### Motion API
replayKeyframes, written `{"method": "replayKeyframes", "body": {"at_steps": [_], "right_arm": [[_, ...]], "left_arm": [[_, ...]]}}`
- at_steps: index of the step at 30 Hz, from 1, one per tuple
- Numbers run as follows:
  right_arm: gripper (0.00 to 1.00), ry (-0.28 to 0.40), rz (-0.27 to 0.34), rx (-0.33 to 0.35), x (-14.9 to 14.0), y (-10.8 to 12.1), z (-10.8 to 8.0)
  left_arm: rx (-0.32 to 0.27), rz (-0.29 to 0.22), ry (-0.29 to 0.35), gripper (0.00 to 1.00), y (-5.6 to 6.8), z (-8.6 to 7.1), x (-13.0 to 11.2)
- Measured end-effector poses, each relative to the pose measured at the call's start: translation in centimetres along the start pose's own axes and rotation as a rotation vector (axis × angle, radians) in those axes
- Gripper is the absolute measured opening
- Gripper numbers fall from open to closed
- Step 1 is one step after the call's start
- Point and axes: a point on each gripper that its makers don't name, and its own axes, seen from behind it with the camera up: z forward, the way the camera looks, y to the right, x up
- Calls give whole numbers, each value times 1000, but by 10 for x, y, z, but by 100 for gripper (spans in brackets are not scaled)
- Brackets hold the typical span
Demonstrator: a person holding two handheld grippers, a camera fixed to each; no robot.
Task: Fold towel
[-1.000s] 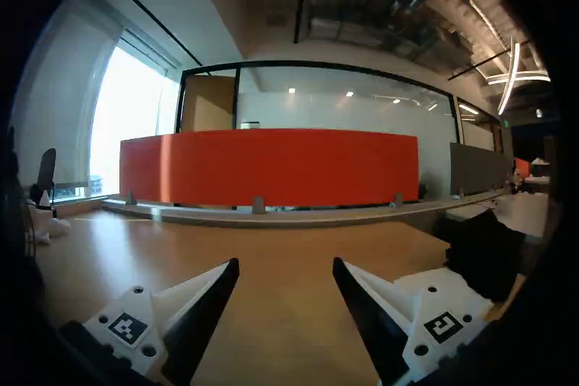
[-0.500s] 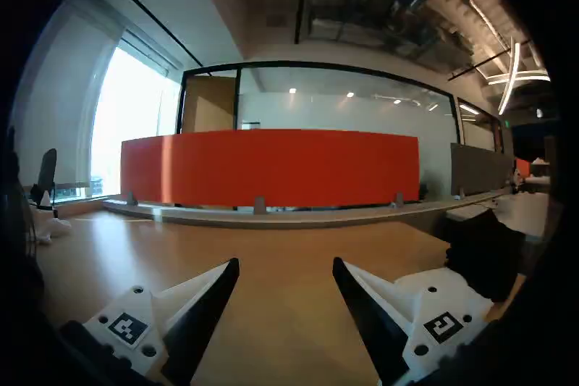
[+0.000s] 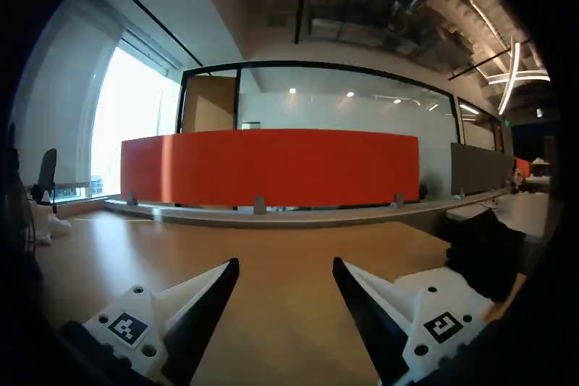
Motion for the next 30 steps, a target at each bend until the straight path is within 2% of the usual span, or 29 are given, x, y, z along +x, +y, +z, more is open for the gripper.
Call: {"method": "replayKeyframes", "body": {"at_steps": [6,23,30], "right_arm": [[100,0,0,0,0,0,0],[100,0,0,0,0,0,0],[100,0,0,0,0,0,0]], "left_arm": [[40,25,3,90,-12,-2,5],[39,53,27,90,-12,1,-6],[33,26,57,90,-12,-2,-5]]}}
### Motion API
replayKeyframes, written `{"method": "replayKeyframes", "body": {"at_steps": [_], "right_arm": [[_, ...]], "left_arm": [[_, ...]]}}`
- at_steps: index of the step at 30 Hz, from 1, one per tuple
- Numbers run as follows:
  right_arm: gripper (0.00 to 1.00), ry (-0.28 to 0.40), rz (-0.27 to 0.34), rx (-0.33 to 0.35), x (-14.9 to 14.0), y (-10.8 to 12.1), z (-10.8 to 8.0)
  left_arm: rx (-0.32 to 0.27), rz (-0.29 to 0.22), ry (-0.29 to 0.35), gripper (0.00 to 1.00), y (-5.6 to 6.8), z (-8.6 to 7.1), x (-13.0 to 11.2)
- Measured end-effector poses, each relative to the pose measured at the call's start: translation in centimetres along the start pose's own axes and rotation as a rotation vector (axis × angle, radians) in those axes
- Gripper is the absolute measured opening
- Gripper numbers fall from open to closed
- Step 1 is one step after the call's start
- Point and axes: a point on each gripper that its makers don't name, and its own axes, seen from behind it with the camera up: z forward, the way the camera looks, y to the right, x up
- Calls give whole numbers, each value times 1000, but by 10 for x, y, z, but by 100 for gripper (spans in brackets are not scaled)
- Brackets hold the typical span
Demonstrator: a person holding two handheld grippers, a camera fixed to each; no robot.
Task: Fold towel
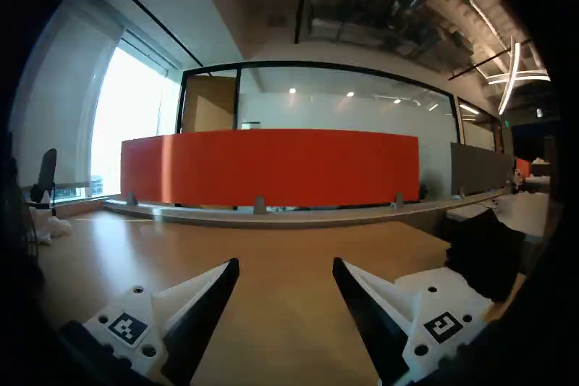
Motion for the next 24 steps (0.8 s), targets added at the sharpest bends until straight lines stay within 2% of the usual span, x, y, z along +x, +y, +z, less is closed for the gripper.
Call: {"method": "replayKeyframes", "body": {"at_steps": [8,24], "right_arm": [[100,0,0,0,0,0,0],[100,0,0,0,0,0,-1]], "left_arm": [[-2,-10,25,90,-3,-4,4],[4,-11,27,90,-7,-6,4]]}}
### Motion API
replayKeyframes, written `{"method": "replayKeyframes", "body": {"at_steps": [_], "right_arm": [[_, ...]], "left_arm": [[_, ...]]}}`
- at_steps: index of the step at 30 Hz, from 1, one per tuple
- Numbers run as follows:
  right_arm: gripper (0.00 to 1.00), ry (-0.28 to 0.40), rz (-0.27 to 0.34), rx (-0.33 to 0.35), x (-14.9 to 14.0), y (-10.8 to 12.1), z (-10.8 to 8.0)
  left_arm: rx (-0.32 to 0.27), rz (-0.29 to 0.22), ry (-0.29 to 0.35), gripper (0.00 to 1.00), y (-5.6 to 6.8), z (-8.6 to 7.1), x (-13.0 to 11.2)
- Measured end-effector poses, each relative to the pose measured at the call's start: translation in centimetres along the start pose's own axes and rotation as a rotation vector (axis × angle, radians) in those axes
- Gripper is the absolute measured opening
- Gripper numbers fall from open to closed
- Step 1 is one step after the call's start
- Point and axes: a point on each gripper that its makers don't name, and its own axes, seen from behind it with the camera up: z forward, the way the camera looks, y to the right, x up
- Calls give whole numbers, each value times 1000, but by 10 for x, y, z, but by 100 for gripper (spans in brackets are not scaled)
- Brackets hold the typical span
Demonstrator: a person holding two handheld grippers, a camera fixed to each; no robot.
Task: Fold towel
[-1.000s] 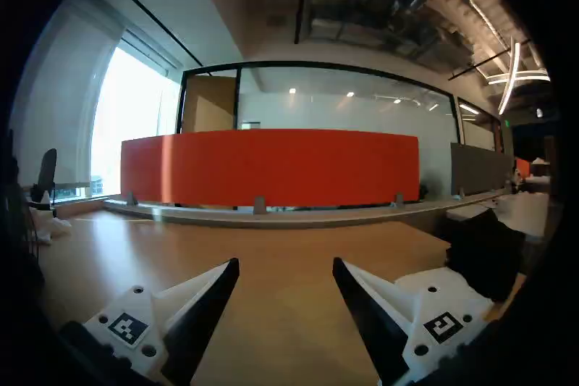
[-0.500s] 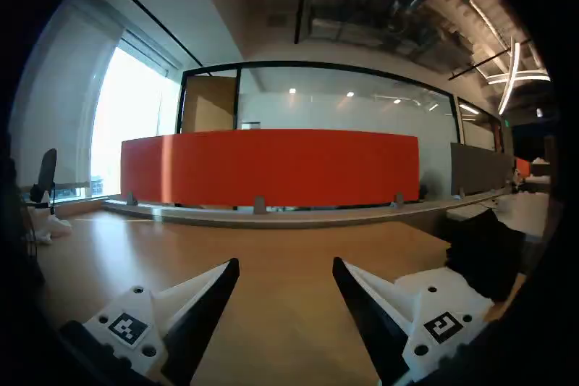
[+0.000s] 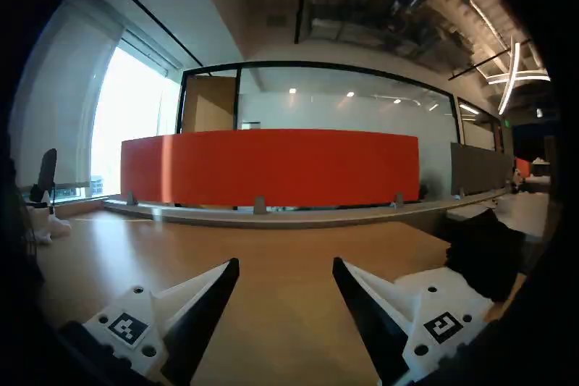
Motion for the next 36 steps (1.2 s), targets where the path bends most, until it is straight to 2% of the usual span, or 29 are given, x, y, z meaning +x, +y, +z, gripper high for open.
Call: {"method": "replayKeyframes", "body": {"at_steps": [36], "right_arm": [[100,0,0,0,0,-1,0]], "left_arm": [[0,0,0,92,0,0,0]]}}
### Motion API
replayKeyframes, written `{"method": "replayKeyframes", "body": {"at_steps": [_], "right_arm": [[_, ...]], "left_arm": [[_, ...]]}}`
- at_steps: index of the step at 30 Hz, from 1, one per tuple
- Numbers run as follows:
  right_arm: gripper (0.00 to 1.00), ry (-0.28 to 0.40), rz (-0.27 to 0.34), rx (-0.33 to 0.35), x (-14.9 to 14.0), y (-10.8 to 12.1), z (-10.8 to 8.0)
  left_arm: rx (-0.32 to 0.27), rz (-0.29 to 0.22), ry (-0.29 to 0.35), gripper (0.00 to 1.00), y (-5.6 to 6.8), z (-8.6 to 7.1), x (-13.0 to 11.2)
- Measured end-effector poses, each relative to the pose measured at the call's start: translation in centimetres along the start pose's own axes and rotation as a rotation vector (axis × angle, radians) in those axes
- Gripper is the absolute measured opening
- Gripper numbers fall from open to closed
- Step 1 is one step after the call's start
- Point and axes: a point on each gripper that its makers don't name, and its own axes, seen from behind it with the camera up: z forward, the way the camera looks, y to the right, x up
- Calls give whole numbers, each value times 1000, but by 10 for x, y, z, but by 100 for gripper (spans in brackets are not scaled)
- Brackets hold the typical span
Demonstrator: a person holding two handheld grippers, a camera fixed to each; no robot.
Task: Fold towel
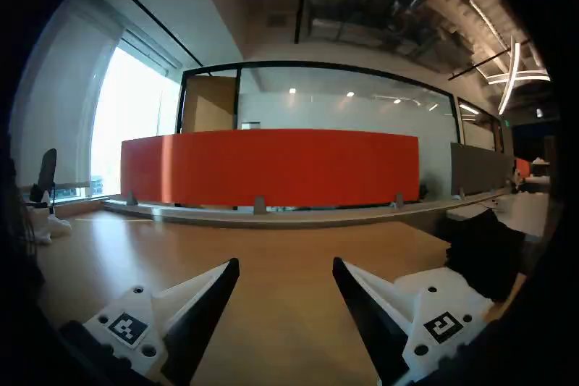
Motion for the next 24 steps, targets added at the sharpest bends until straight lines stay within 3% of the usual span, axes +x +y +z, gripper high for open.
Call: {"method": "replayKeyframes", "body": {"at_steps": [24], "right_arm": [[100,0,0,0,0,0,0]], "left_arm": [[0,-1,0,92,0,0,-1]]}}
